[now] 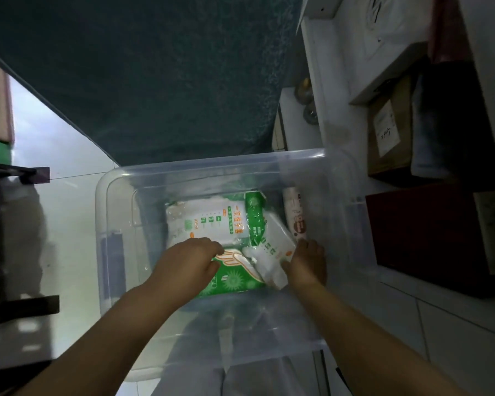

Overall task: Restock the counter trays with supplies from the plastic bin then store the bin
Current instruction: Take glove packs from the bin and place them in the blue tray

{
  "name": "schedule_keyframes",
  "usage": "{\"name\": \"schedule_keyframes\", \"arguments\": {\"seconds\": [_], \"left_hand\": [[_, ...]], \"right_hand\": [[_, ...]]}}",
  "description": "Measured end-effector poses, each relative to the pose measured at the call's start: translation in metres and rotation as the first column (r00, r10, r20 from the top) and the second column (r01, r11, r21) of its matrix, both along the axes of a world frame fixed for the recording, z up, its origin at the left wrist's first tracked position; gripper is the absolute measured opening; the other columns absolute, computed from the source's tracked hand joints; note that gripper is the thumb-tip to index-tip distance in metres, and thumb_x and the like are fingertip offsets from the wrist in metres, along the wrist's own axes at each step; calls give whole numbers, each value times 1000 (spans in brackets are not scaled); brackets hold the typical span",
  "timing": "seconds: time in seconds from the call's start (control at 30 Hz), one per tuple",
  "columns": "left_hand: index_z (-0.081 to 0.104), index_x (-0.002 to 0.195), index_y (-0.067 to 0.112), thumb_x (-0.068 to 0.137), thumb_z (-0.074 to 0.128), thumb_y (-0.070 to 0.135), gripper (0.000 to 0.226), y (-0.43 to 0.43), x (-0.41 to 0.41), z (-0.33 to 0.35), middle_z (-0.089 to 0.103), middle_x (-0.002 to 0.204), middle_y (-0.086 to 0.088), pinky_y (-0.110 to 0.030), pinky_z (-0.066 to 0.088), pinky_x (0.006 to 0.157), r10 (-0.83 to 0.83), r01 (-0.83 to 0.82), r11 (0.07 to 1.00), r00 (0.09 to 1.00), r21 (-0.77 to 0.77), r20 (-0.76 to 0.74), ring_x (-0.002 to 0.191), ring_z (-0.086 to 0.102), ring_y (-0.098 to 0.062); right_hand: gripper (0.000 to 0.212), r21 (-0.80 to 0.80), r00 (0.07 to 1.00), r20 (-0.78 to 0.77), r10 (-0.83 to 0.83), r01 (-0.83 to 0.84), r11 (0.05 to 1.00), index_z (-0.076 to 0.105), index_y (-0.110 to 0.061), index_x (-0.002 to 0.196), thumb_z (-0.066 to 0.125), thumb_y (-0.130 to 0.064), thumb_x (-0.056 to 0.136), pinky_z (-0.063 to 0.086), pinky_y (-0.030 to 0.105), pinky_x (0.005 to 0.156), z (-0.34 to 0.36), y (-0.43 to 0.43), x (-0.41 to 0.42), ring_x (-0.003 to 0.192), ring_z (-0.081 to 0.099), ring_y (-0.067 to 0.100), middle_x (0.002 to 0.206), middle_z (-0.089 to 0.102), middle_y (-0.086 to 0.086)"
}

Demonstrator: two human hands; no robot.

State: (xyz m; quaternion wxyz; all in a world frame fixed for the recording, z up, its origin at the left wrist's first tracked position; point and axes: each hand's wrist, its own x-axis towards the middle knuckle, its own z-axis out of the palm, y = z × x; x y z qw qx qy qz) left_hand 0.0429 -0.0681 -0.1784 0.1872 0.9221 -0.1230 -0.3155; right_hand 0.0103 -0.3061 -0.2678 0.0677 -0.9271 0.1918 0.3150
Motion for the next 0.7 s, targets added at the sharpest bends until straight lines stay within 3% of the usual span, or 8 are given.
{"name": "schedule_keyframes", "arguments": {"seconds": [0.13, 0.23, 0.33, 0.47, 0.53, 0.6, 0.63, 0.7], "left_hand": [[57, 120, 29, 91, 50, 31, 30, -3, -4, -4, 64, 114, 6, -31, 46, 80, -18, 18, 1000, 1000, 19, -1, 106, 57, -17], [56, 122, 28, 91, 49, 32, 32, -3, -7, 1, 64, 115, 5, -30, 45, 79, -25, 25, 999, 1000, 45, -1, 106, 57, -17], [60, 117, 30, 90, 51, 38, 29, -7, -7, 12, 65, 110, 6, -32, 48, 77, 18, -17, 999, 999, 28, -31, 101, 59, -17], [62, 110, 27, 91, 49, 42, 27, -17, -2, 31, 66, 96, 7, -30, 49, 71, 230, -248, 963, 961, -108, -155, 89, 63, -16], [53, 119, 23, 89, 51, 46, 37, -22, 2, 39, 63, 97, 6, -28, 47, 70, 365, -435, 883, 873, -178, -324, 87, 62, -15], [52, 111, 21, 82, 60, 48, 40, -24, 4, 46, 65, 97, 4, -37, 54, 76, 491, -632, 743, 738, -220, -463, 87, 64, -16], [53, 107, 19, 78, 66, 45, 41, -22, 5, 48, 67, 97, 1, -42, 55, 79, 536, -680, 699, 704, -223, -467, 87, 65, -19], [53, 104, 12, 74, 73, 26, 39, -15, 3, 50, 68, 97, -7, -42, 54, 79, 594, -682, 706, 717, -189, -365, 85, 66, -24]], "right_hand": [[43, 13, 998, 25, -55, 55, 998, 48, -4, 114, 65, -27, 83, 44, 36, 88, 0, 5, 2, 108, 53, 33, 117, 59, 18], [41, 237, 980, -27, -198, 199, 951, 48, -8, 110, 69, -22, 77, 51, 35, 76, 18, 13, 9, 94, 63, 34, 103, 65, 16], [27, 398, 977, 15, -213, 189, 897, 57, -11, 95, 69, -19, 72, 46, 28, 61, 51, 26, 9, 82, 64, 29, 90, 67, 11], [30, 358, 960, 276, -35, -69, 931, 60, -16, 98, 69, -22, 70, 45, 29, 53, 107, 51, -10, 70, 66, 29, 82, 71, 5], [34, 245, 889, 426, 167, -292, 925, 63, -15, 87, 76, -15, 56, 43, 26, 43, 128, 64, -21, 55, 63, 27, 66, 68, 4], [38, 174, 792, 530, 304, -452, 875, 66, -16, 79, 80, -15, 44, 41, 22, 41, 143, 78, -29, 46, 59, 22, 57, 63, 1], [40, 169, 753, 564, 340, -508, 844, 68, -17, 81, 81, -17, 43, 42, 21, 42, 147, 84, -32, 46, 58, 20, 57, 63, 0], [44, 184, 696, 607, 383, -592, 784, 70, -16, 90, 83, -26, 49, 44, 20, 46, 149, 93, -37, 49, 59, 17, 61, 64, -2]]}}
